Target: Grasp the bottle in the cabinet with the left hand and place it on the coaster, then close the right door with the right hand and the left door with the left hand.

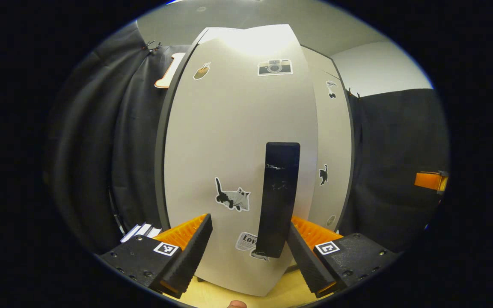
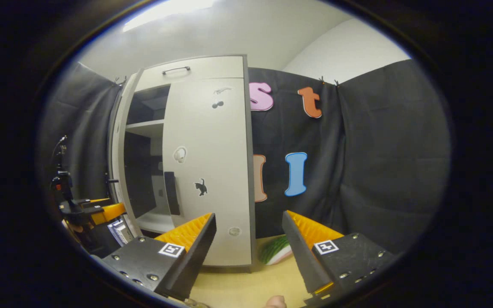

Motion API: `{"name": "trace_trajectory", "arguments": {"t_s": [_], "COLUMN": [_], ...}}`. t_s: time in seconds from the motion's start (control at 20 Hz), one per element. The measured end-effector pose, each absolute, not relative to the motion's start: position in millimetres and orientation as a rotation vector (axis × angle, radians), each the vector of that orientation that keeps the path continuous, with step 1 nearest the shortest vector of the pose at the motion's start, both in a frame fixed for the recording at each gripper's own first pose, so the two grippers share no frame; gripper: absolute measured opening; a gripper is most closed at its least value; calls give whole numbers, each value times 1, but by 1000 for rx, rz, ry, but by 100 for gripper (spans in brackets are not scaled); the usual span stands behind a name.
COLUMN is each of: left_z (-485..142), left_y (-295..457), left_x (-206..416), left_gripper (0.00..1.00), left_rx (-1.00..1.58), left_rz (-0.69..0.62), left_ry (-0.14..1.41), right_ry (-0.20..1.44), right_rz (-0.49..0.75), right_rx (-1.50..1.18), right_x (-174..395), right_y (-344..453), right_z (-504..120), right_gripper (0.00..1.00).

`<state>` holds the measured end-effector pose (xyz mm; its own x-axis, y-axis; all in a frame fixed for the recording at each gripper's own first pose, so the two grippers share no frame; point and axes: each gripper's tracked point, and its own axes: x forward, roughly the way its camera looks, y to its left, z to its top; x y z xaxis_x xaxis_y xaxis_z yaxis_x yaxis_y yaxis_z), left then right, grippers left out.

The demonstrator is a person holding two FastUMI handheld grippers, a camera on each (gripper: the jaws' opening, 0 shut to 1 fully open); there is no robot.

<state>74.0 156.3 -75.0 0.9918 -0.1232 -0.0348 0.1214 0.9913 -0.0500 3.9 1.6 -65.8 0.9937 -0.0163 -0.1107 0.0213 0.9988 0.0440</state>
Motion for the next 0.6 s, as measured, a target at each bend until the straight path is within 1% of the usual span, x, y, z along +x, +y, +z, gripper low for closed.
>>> {"name": "trace_trajectory", "arguments": {"t_s": [0.6], "left_z": [-81], "left_y": [138], "left_x": [105], "left_gripper": [100], "left_rx": [-49], "left_rz": [-123], "left_ry": [42], "right_ry": [104], "right_rz": [-60], "right_rx": [49], "right_x": [-2], "right_y": [-23], "right_z": [-63], "right_gripper": [94]}}
